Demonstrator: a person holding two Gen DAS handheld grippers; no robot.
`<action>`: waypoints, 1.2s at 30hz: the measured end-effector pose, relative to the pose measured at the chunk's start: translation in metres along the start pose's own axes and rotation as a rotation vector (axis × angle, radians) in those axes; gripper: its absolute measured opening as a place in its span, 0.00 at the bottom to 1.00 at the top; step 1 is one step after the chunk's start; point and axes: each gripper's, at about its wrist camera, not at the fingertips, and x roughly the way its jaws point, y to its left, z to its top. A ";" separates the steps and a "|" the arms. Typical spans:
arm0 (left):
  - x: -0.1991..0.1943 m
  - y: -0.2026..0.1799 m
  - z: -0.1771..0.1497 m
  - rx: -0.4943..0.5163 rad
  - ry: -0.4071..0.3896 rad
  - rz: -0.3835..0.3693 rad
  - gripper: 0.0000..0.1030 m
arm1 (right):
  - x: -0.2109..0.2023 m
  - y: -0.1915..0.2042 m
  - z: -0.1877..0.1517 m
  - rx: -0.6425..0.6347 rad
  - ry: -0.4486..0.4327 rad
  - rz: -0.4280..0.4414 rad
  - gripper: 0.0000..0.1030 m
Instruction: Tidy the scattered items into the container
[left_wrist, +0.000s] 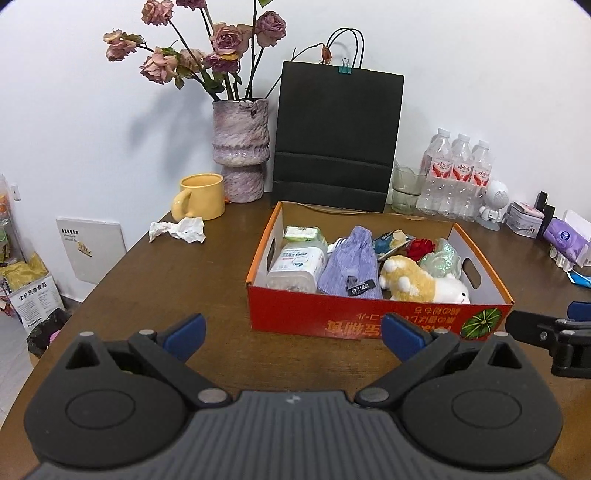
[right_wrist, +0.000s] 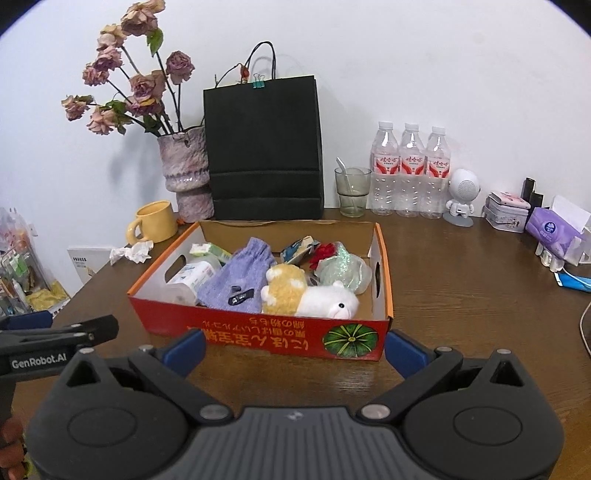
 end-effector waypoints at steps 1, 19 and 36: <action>-0.001 -0.001 -0.001 0.001 0.003 -0.001 1.00 | -0.001 0.001 0.000 -0.002 -0.003 0.003 1.00; -0.004 -0.011 -0.007 0.036 0.034 -0.029 1.00 | -0.008 0.004 -0.003 -0.016 -0.007 0.010 1.00; -0.003 -0.012 -0.009 0.028 0.045 -0.042 1.00 | -0.007 0.006 -0.007 -0.020 0.001 0.019 1.00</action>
